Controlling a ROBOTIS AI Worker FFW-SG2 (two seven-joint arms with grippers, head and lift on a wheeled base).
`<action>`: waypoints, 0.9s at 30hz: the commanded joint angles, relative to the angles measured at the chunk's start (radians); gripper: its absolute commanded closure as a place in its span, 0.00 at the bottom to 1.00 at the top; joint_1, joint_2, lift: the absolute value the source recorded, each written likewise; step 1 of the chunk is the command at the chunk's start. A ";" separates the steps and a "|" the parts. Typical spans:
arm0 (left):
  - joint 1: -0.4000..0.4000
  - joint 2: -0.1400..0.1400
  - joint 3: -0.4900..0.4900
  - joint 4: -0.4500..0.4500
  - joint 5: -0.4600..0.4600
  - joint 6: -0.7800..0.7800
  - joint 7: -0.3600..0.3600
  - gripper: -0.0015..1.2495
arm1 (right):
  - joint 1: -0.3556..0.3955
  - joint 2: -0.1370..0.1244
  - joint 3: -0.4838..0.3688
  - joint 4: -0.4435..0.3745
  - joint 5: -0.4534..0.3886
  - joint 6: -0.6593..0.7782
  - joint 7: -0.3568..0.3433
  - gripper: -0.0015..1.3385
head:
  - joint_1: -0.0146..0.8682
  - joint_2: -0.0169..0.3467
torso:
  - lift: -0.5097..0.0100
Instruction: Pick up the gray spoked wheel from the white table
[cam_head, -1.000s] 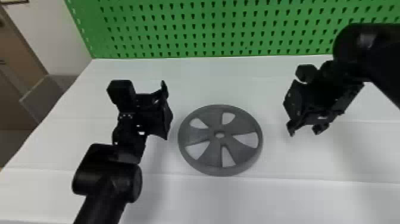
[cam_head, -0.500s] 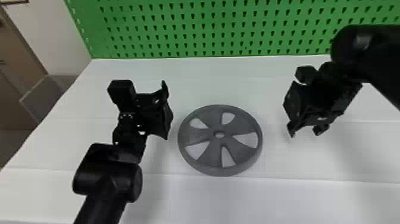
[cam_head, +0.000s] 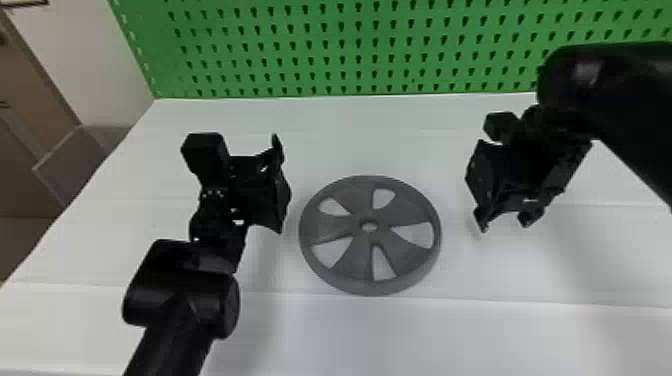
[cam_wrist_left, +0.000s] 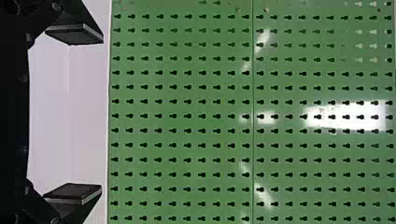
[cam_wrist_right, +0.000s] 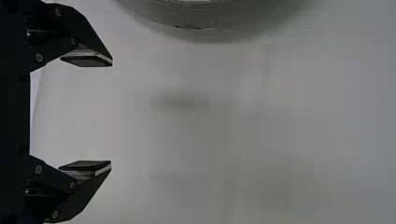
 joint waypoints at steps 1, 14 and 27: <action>-0.002 0.000 -0.005 0.004 -0.002 0.000 0.002 0.12 | -0.002 0.012 0.000 0.001 0.005 -0.013 -0.024 0.36 | 0.90 0.46 | 0.82; -0.006 0.000 -0.005 0.009 -0.005 0.000 0.002 0.12 | -0.027 0.032 0.019 0.051 -0.230 -0.055 -0.288 0.36 | 0.90 0.46 | 0.82; -0.008 0.000 -0.004 0.012 -0.008 0.000 0.002 0.12 | -0.028 0.095 0.003 0.048 -0.322 -0.059 -0.455 0.36 | 0.90 0.46 | 0.82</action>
